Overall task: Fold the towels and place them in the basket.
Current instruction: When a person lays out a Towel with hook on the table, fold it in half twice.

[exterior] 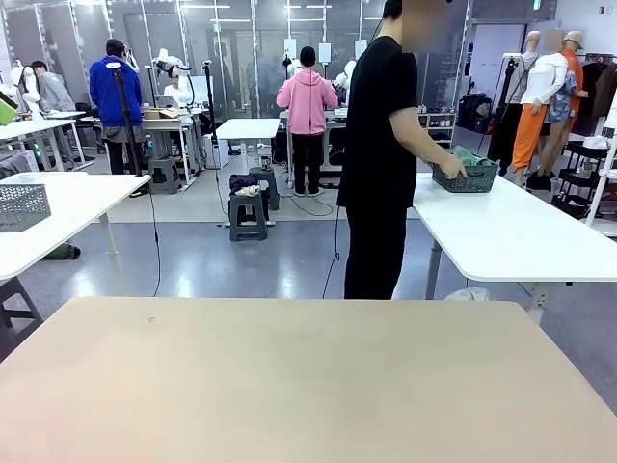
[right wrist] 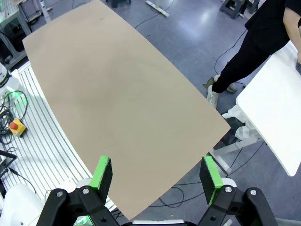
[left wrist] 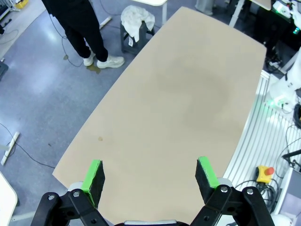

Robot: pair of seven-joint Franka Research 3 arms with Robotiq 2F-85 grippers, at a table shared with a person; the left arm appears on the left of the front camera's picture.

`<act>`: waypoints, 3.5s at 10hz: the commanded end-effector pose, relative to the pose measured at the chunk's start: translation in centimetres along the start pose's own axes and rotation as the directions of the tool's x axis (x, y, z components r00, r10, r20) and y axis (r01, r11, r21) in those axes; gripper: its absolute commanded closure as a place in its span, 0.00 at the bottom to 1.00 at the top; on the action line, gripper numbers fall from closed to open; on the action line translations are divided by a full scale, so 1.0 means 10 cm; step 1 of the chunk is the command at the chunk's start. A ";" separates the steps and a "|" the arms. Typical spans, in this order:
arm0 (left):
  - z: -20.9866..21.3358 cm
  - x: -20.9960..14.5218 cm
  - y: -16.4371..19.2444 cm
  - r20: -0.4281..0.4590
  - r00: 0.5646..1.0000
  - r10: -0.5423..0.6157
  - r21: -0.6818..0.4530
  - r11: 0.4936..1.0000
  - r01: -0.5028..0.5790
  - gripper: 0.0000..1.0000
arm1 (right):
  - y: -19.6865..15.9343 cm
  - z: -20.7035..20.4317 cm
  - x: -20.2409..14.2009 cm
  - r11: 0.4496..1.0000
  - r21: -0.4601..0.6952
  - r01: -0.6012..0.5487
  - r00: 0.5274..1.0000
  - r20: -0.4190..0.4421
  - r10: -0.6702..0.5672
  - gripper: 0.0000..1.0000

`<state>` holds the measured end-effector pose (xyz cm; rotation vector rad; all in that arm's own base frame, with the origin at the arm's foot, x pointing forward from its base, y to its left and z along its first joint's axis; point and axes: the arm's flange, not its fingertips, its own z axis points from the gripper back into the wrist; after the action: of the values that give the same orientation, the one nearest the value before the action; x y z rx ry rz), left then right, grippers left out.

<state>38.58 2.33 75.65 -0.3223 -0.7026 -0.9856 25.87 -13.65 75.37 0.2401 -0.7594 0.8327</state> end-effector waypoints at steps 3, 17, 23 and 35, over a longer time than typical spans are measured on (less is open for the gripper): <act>0.31 -0.12 0.08 0.044 0.999 0.003 -0.041 0.999 -0.001 0.02 | 0.00 0.00 -0.01 1.000 0.002 -0.003 1.000 0.007 0.003 0.06; 0.48 -0.38 0.12 0.041 0.999 -0.002 -0.036 0.999 0.004 0.02 | 0.00 0.00 -0.01 1.000 0.002 -0.003 1.000 0.007 0.003 0.06; 0.48 -0.38 0.12 0.041 0.999 -0.002 -0.036 0.999 0.004 0.02 | 0.00 0.00 -0.01 1.000 0.002 -0.003 1.000 0.007 0.003 0.06; 0.60 -0.56 -0.11 0.004 0.999 0.032 -0.018 0.999 -0.032 0.02 | 0.00 0.00 -0.01 1.000 0.002 -0.003 1.000 0.007 0.003 0.06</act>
<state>33.77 9.20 76.93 -0.3582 -0.6978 -0.9820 25.88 -13.66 75.35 0.2403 -0.7592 0.8322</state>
